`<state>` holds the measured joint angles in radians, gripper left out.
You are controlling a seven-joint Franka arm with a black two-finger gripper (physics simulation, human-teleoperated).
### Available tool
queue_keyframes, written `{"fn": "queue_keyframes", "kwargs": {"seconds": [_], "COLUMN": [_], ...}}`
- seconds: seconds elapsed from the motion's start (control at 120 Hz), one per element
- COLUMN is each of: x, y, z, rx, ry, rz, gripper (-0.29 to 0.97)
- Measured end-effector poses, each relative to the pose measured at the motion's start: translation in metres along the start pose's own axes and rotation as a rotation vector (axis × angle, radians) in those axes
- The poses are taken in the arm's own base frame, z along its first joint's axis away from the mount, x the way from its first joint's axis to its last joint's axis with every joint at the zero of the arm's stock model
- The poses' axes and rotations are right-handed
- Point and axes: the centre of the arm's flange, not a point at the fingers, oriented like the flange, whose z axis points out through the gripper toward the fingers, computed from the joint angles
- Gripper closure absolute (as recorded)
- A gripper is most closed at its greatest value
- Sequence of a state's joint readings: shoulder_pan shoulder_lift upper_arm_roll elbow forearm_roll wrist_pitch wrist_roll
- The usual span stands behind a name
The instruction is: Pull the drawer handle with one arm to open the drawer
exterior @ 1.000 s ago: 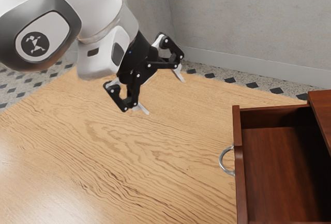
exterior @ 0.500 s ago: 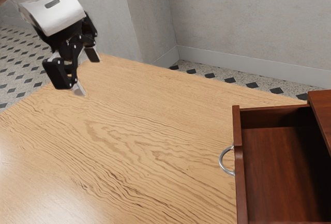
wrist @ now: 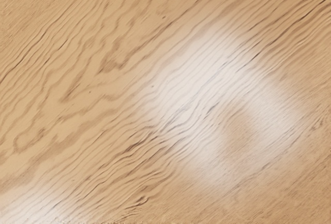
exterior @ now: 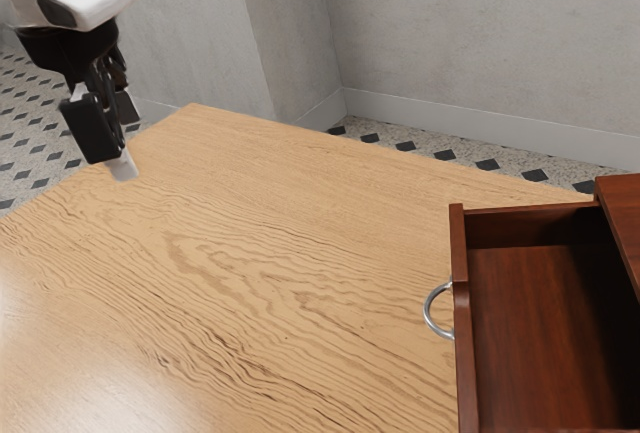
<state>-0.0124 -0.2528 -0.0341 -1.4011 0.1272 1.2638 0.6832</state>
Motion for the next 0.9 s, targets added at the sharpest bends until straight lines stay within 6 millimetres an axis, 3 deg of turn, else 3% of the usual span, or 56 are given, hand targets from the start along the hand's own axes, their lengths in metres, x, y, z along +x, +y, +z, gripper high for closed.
{"fn": "queue_keyframes", "kwargs": {"seconds": [0.9], "x": [-0.0016], "y": [-0.0009], "z": [0.0019], "rx": [-0.008], "ry": [-0.011], "rz": [-0.216], "gripper": [0.00]}}
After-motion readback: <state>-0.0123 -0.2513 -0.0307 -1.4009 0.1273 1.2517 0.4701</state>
